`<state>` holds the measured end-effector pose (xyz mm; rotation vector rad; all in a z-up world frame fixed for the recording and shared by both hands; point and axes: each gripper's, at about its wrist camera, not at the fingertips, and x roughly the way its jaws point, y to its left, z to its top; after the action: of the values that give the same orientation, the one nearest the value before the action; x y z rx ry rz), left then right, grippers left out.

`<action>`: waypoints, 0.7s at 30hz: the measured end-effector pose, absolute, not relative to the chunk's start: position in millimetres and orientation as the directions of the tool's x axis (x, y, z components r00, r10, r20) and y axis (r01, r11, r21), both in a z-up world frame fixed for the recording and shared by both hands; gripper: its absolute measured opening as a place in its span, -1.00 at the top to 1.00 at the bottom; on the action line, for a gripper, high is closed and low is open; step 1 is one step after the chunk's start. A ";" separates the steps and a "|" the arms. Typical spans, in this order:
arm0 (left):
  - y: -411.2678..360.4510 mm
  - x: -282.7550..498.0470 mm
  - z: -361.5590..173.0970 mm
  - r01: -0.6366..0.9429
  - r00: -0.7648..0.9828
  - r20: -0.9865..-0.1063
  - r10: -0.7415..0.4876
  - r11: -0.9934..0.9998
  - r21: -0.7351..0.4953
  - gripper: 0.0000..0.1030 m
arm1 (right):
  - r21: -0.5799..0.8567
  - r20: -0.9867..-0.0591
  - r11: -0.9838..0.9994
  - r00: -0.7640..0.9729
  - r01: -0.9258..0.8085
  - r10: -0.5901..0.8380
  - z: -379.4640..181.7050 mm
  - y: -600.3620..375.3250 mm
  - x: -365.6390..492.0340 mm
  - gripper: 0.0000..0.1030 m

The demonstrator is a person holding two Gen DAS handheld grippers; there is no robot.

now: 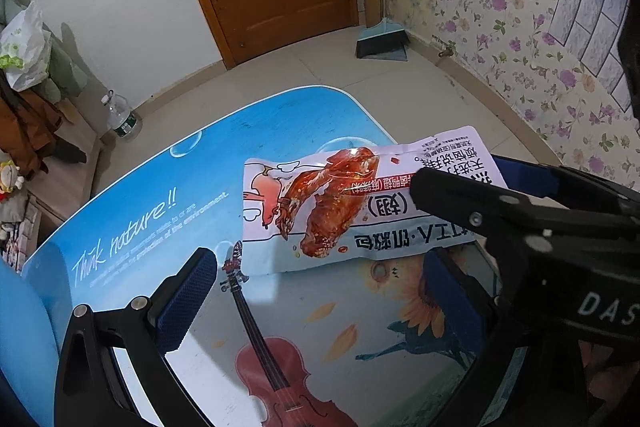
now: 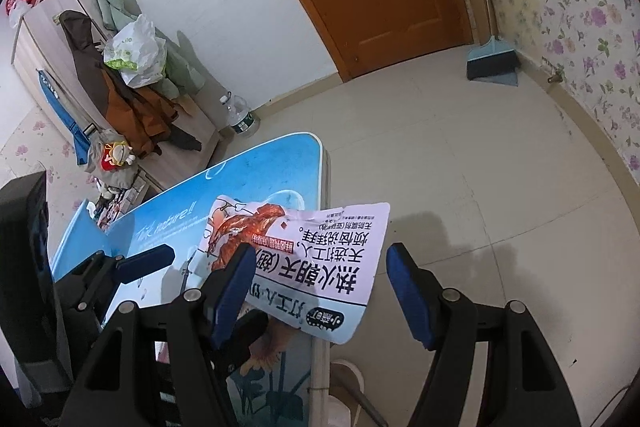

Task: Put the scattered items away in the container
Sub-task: 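Reach both grippers down toward the red-printed snack bag on the mat, then grasp the snack bag edge with the right gripper and lift it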

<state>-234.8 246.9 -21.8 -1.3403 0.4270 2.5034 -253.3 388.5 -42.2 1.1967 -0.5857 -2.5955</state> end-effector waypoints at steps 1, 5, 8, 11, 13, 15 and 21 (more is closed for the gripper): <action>247.0 -235.2 -21.8 -0.369 -0.535 -0.839 0.098 -0.920 0.128 -1.00 | 0.450 -0.676 -0.892 -0.639 0.035 -0.366 -43.0 388.8 -255.8 -0.35; 246.8 -237.9 -23.1 -0.368 -0.533 -0.840 0.104 -0.922 0.119 -1.00 | 0.460 -0.675 -0.887 -0.630 0.046 -0.383 -46.1 388.7 -263.1 -0.34; 248.7 -239.0 -23.2 -0.366 -0.532 -0.840 0.105 -0.923 0.116 -1.00 | 0.462 -0.670 -0.885 -0.630 0.059 -0.392 -46.5 387.3 -265.1 -0.34; 250.9 -239.2 -24.1 -0.363 -0.532 -0.840 0.105 -0.925 0.114 -1.00 | 0.459 -0.649 -0.884 -0.648 0.083 -0.398 -43.5 386.7 -262.5 -0.09; 250.9 -239.2 -24.0 -0.363 -0.531 -0.841 0.106 -0.925 0.113 -1.00 | 0.451 -0.637 -0.887 -0.659 0.104 -0.401 -41.0 384.9 -259.6 0.40; 251.4 -238.8 -24.2 -0.362 -0.532 -0.840 0.105 -0.925 0.113 -1.00 | 0.430 -0.643 -0.895 -0.657 0.117 -0.394 -40.0 382.0 -259.2 0.58; 250.8 -236.5 -23.2 -0.357 -0.531 -0.842 0.099 -0.927 0.116 -1.00 | 0.411 -0.625 -0.900 -0.675 0.141 -0.392 -38.0 377.5 -249.4 0.71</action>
<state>-236.5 250.8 -23.2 -1.3524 0.4020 2.5068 -249.4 377.5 -38.0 1.0782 -0.4801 -2.5880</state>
